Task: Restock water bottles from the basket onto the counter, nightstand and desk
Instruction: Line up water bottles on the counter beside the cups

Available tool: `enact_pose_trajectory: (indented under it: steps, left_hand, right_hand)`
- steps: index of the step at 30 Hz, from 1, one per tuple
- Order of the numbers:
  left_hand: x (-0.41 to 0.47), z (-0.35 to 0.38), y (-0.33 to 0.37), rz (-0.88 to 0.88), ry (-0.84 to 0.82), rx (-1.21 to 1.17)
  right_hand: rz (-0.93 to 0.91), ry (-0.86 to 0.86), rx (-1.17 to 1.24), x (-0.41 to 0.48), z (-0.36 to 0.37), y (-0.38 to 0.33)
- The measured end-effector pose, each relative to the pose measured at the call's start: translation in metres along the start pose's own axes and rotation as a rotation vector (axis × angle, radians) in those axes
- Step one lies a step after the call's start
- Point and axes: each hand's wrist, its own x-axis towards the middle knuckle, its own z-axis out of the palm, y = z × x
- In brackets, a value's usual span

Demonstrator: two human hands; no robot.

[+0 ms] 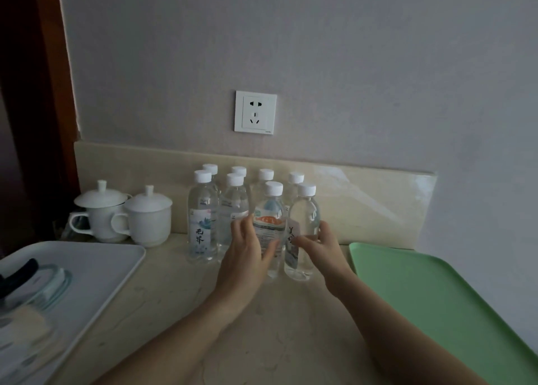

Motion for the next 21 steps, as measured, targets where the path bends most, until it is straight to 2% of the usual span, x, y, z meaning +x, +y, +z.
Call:
enact_pose_trajectory:
  steps: [2,6,13,18,21]
  left_hand:
    - [-0.002,-0.002,-0.001,0.011,-0.001,-0.004]
    - [-0.002,-0.005,-0.003,0.038,-0.011,0.024]
    - [-0.002,-0.003,-0.004,0.034,-0.004,0.036]
    - [-0.004,-0.004,-0.004,0.070,-0.037,0.062]
    - [-0.007,-0.007,-0.004,0.097,-0.080,0.182]
  right_hand:
    - [0.027,-0.041,-0.042,0.000,0.003,0.004]
    - [0.068,-0.020,-0.061,0.007,0.006,0.009]
    - [0.022,0.039,-0.047,0.016,0.022,0.017]
    - [0.080,-0.026,-0.072,0.019,0.011,0.014]
    - [0.111,-0.074,-0.080,0.024,-0.001,0.010]
